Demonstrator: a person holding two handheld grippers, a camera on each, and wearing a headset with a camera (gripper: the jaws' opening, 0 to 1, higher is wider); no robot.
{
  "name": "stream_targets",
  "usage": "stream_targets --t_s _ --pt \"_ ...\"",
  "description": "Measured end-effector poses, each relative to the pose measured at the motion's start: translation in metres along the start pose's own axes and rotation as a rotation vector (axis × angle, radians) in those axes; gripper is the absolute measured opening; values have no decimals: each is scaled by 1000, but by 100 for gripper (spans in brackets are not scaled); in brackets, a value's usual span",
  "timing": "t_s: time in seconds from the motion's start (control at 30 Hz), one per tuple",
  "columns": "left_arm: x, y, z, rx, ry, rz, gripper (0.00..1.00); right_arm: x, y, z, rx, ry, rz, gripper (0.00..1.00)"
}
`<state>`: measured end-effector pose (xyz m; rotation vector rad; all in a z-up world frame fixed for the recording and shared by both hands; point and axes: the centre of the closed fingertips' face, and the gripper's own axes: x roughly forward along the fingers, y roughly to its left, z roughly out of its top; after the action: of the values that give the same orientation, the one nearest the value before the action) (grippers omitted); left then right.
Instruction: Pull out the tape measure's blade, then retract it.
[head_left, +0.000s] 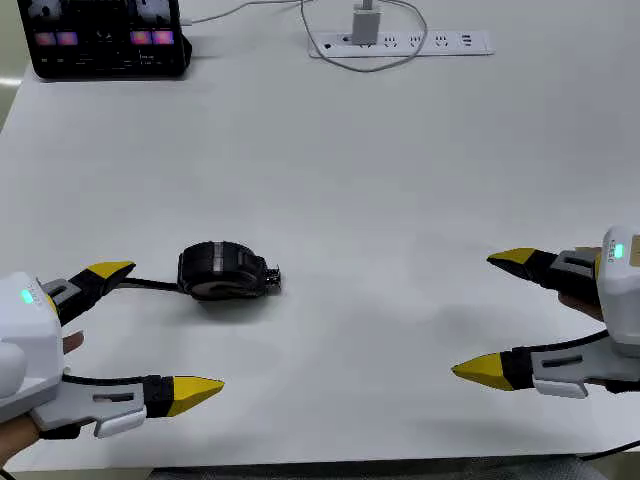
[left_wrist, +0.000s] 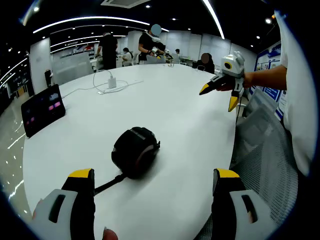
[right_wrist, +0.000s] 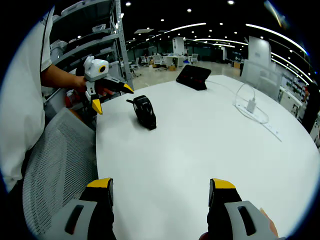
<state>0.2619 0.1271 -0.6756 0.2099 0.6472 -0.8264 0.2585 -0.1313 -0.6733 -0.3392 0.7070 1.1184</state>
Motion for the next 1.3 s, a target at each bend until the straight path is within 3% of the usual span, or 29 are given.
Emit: stream_targets --t_s 0.23,1.3 --pt "-1 3 3 1 -13 4 96 0 -2 0 2 -1 -5 78" --pt "0 6 3 5 4 -2 93 4 -5 4 -9 6 8 77"
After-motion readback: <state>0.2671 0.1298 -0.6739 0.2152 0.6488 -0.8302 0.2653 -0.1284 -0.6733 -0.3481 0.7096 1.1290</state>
